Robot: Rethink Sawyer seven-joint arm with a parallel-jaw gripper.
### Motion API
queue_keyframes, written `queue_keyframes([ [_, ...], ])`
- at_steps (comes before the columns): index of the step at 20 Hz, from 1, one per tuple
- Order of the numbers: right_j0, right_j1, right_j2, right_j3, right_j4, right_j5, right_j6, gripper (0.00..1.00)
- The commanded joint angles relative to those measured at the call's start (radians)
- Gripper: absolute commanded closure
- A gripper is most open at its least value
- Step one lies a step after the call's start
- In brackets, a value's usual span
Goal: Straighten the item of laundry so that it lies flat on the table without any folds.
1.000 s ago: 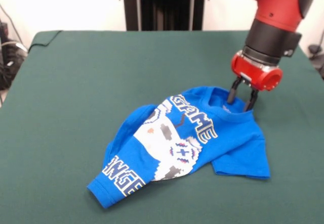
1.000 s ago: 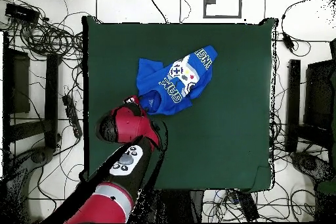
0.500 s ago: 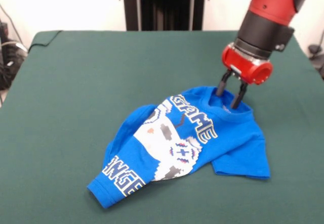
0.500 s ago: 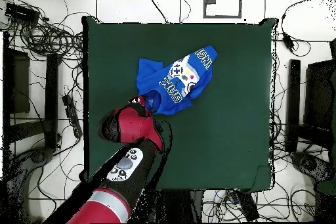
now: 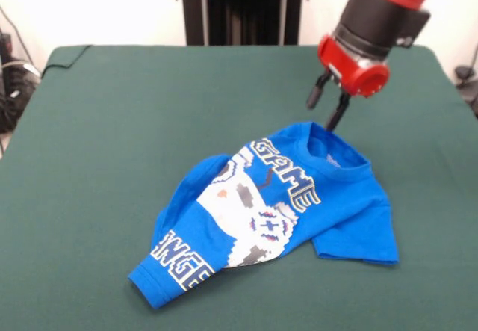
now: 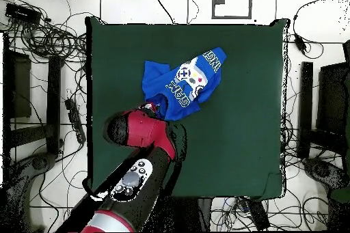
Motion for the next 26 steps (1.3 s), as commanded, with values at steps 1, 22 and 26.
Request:
queue_keyframes([
  [1, -0.043, -0.032, 0.026, -0.068, -0.018, 0.195, 0.055, 0.0],
  [22, -0.229, 0.085, 0.052, -0.419, -0.077, 0.334, 0.027, 0.0],
  [26, -0.25, 0.104, 0.046, -0.461, -0.101, 0.345, 0.0, 0.0],
])
